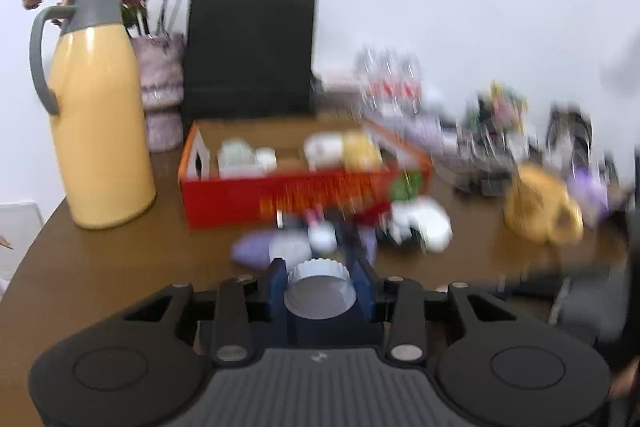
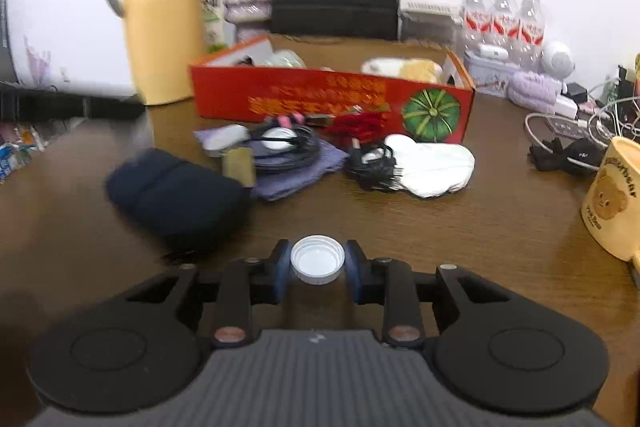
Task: Organize objects
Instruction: 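Grasp the large white bottle cap with the left tool while the right tool grasps a small white cap, then carry both caps into the red cardboard box and open both tools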
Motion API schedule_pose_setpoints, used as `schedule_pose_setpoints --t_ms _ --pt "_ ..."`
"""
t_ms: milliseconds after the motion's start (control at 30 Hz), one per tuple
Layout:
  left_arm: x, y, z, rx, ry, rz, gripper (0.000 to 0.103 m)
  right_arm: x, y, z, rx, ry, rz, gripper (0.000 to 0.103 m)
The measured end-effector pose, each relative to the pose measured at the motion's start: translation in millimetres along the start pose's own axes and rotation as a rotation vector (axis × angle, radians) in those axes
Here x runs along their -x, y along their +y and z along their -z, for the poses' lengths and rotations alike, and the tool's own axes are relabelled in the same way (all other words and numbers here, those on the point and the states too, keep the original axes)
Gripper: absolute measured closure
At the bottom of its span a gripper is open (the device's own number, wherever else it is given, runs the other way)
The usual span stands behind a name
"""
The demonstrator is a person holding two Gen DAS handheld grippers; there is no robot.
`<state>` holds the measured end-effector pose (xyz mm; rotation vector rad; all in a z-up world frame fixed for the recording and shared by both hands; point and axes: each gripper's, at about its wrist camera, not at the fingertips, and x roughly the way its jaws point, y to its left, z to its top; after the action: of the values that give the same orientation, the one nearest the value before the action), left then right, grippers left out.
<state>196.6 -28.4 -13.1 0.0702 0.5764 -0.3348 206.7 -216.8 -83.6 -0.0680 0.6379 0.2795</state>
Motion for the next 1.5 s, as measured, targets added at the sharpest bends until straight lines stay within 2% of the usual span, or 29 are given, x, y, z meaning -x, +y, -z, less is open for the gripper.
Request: schedule_pose_setpoints --t_ms 100,133,200,333,400,433,467,567,667,933,1000,1067,1133,1167,1300,1400,1500 --pt "12 -15 30 -0.077 0.113 -0.069 0.067 27 11 15 0.007 0.004 -0.048 0.074" --pt "17 -20 40 -0.094 0.155 -0.069 0.067 34 13 21 0.007 0.008 -0.057 0.074" --pt "26 -24 54 -0.108 0.191 -0.059 0.066 46 19 33 -0.003 0.026 -0.080 0.074" --pt "27 -33 63 -0.112 0.183 -0.084 0.065 59 29 49 0.005 0.040 -0.110 0.073" --pt "17 -37 65 -0.111 0.190 -0.050 0.056 62 31 52 0.010 0.026 -0.100 0.073" --pt "13 -36 68 -0.109 0.189 -0.038 0.056 63 30 53 0.009 0.021 -0.094 0.073" --pt "8 -37 70 -0.108 0.202 -0.051 0.056 64 29 53 0.008 0.021 -0.081 0.073" --pt "11 -39 73 -0.098 0.179 -0.060 0.042 70 28 56 0.011 0.010 -0.054 0.071" --pt "16 -39 76 -0.091 0.165 -0.037 0.041 73 26 61 0.003 0.007 -0.051 0.066" --pt "11 -36 81 -0.035 0.165 -0.002 0.041 73 27 63 0.009 0.012 -0.041 0.065" --pt "8 -35 78 -0.026 0.151 0.006 0.041 72 27 63 0.012 0.013 -0.037 0.065" --pt "4 -35 74 -0.017 0.140 0.012 0.042 70 27 61 0.013 0.014 -0.039 0.073" --pt "-1 -35 71 -0.013 0.136 0.031 0.061 69 27 60 0.013 0.012 -0.038 0.073" --pt "-4 -35 69 -0.013 0.137 0.037 0.064 68 26 59 0.010 0.012 -0.038 0.073" --pt "-2 -31 56 0.010 0.097 0.039 0.065 68 18 49 -0.006 -0.022 -0.024 0.073" --pt "-6 -14 25 0.045 0.051 0.073 0.065 63 2 22 -0.015 -0.060 -0.023 0.073" --pt "-30 11 -30 0.030 0.012 0.070 0.065 47 -16 -30 0.000 -0.124 -0.040 0.073"
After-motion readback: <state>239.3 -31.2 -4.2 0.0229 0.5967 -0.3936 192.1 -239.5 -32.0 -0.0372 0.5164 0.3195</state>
